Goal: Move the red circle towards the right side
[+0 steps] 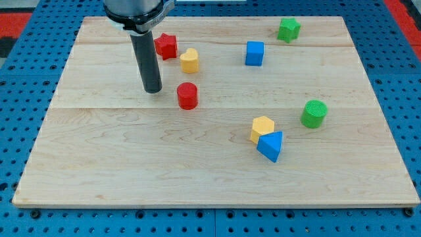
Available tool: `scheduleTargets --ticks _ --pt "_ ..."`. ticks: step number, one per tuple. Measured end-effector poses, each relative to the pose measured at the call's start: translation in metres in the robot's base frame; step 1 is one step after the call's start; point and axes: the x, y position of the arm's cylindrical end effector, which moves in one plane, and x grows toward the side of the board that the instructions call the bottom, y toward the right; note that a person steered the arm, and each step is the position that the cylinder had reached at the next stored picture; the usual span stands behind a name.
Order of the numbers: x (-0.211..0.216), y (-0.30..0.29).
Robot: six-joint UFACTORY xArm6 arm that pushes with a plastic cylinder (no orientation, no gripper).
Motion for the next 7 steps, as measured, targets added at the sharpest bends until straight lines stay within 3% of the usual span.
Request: scheduleTargets --ticks 2,4,5,7 --pt "0.011 0.063" --pt "0.054 0.063" --pt "0.053 0.104" --pt "0.027 0.080"
